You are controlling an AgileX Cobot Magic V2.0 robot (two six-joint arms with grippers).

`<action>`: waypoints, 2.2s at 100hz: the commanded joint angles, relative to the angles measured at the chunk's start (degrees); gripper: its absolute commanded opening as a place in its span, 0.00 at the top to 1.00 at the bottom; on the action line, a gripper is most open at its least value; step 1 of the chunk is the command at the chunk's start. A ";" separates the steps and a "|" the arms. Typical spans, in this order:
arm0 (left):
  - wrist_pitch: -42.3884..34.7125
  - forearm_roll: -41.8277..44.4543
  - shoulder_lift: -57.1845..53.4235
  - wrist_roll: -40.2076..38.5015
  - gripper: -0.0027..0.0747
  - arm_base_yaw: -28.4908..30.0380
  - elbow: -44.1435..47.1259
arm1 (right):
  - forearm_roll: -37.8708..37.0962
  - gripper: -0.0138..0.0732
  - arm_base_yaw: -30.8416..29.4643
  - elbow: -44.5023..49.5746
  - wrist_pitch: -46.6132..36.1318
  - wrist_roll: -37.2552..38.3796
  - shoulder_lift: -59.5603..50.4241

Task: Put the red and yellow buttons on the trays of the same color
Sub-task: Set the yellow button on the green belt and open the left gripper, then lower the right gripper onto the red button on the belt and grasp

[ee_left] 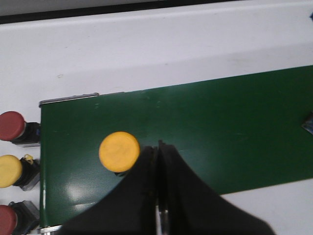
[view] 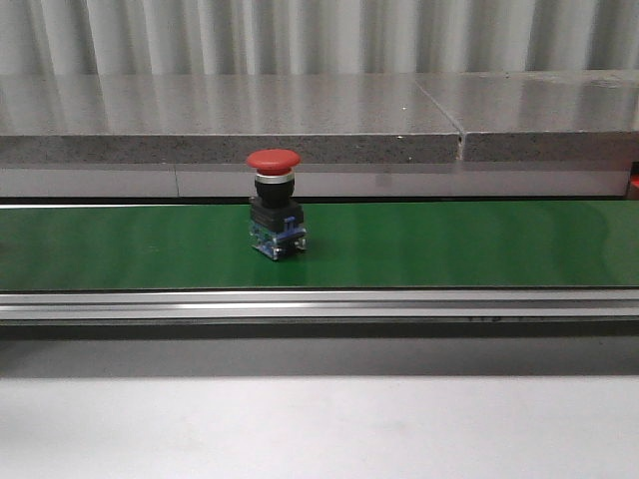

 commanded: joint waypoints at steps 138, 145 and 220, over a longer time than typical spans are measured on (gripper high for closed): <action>-2.25 -1.86 -47.77 0.00 0.99 -3.99 26.81 | -0.27 0.94 0.29 -22.49 9.13 -0.19 21.61; -2.25 -1.86 -47.77 0.00 0.99 -3.99 26.81 | -0.27 0.94 0.29 -25.98 9.22 -0.19 25.83; -2.25 -1.86 -47.77 0.00 0.99 -3.99 26.81 | 0.56 0.31 9.94 -56.69 33.03 -3.28 58.27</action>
